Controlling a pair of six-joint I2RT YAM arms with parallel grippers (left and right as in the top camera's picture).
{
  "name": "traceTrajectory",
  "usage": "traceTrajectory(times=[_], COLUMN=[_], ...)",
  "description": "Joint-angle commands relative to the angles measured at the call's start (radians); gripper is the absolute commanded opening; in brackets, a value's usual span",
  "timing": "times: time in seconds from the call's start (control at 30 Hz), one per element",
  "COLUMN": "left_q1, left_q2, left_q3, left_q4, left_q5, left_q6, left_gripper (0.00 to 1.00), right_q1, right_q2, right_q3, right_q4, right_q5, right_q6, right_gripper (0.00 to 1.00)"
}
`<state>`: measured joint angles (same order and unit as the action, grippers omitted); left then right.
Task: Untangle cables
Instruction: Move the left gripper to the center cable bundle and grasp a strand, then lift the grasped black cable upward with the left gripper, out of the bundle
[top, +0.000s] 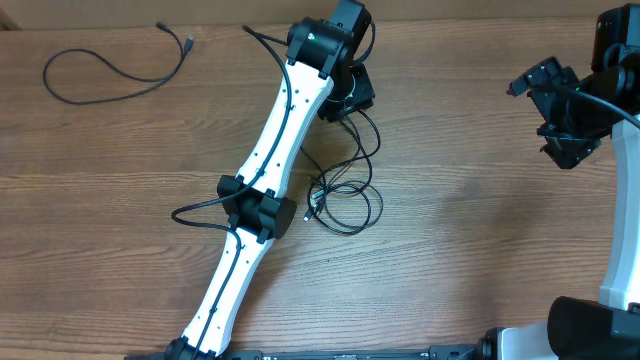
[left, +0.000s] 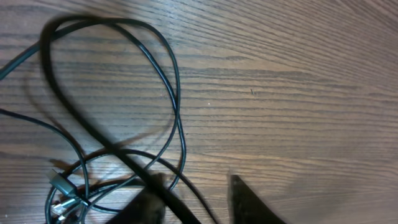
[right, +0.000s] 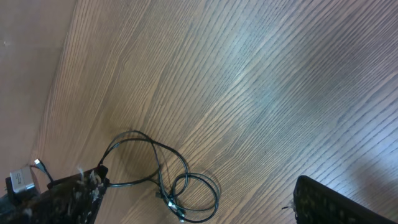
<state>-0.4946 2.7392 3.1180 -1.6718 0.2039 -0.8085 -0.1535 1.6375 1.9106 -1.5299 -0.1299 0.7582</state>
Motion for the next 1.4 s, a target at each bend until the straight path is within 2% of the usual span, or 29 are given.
traceTrajectory(times=[0.0,0.1,0.27,0.4,0.5,0.67,0.87,1.07,1.13,1.3,1.37], left_q1=[-0.010,-0.010,0.002,0.007,0.008,0.008,0.009,0.016,0.016,-0.006,-0.007], left_q2=[-0.038,-0.039,-0.090,-0.206,-0.306,-0.478,-0.607,-0.679,-0.686,-0.664,-0.655], left_q3=[0.003,0.008,0.025,0.025,0.025,0.025,0.025,0.024,0.024,0.001,-0.002], left_q4=[0.003,-0.002,0.008,0.060,0.141,0.330,0.478,0.637,0.638,0.416,0.407], left_q5=[-0.023,-0.018,0.042,0.043,0.095,0.262,0.269,0.260,0.232,0.050,0.025], left_q6=[-0.026,-0.026,-0.019,0.061,0.158,0.284,0.358,0.364,0.364,0.359,0.360], left_gripper=[0.18,0.04,0.04,0.04,0.04,0.04,0.04,0.04,0.04,0.04,0.04], right_q1=[0.002,0.002,0.002,0.002,0.002,0.002,0.002,0.002,0.002,0.002,0.002], right_q2=[-0.004,-0.004,-0.004,-0.004,-0.004,-0.004,-0.004,-0.004,-0.004,-0.004,-0.004], right_q3=[0.007,0.007,0.007,0.007,0.007,0.007,0.007,0.007,0.007,0.007,0.007], right_q4=[0.002,0.002,0.002,0.002,0.002,0.002,0.002,0.002,0.002,0.002,0.002], right_q5=[0.010,0.010,0.010,0.010,0.010,0.010,0.010,0.010,0.010,0.010,0.010], right_q6=[-0.008,-0.008,-0.008,-0.008,-0.008,-0.008,-0.008,-0.008,-0.008,-0.008,-0.008], right_gripper=[1.00,1.00,1.00,1.00,1.00,1.00,1.00,1.00,1.00,1.00,1.00])
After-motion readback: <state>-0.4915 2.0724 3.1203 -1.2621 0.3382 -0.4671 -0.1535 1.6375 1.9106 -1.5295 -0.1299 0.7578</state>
